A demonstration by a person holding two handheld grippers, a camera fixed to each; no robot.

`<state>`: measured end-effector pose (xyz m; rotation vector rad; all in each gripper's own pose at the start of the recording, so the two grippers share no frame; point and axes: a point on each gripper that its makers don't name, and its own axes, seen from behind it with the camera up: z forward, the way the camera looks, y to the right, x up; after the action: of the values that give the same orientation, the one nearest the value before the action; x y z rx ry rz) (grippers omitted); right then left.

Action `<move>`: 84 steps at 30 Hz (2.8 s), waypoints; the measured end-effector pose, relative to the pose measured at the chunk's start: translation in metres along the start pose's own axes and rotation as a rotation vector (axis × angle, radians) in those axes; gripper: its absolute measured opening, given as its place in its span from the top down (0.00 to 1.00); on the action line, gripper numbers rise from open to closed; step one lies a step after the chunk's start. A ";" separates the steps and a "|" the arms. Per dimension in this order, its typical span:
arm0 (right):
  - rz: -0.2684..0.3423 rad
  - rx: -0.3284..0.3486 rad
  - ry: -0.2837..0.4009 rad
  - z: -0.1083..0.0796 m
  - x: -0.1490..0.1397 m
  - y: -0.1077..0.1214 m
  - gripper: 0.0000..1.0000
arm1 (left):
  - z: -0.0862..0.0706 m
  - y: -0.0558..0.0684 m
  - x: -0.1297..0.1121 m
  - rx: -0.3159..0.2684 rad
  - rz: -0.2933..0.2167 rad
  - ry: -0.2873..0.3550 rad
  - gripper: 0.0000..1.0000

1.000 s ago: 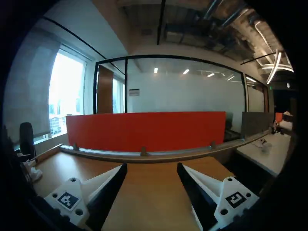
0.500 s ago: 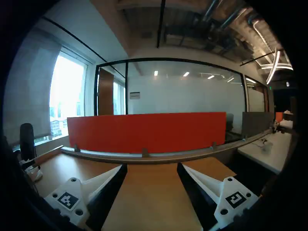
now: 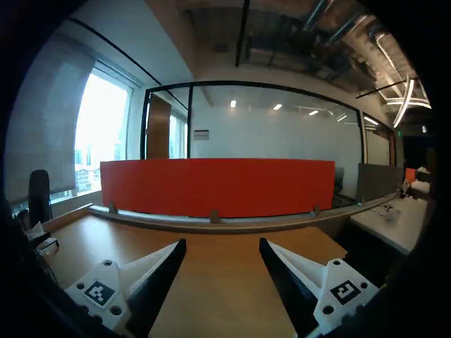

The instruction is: Fold towel

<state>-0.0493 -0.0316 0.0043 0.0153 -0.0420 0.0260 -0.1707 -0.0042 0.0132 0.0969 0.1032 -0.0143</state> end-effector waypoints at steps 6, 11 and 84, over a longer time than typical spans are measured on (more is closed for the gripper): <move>-0.017 0.004 0.000 0.005 -0.010 -0.003 0.00 | 0.001 -0.002 -0.013 0.009 -0.002 -0.002 0.07; -0.017 0.003 -0.001 0.005 -0.011 -0.004 0.00 | 0.003 -0.003 -0.022 0.013 -0.016 -0.009 0.07; 0.041 -0.034 0.120 0.007 -0.104 0.049 0.00 | 0.006 -0.002 -0.034 0.012 -0.006 -0.030 0.07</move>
<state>-0.1551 0.0142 0.0073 -0.0209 0.0767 0.0668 -0.2041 -0.0063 0.0223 0.1087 0.0732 -0.0229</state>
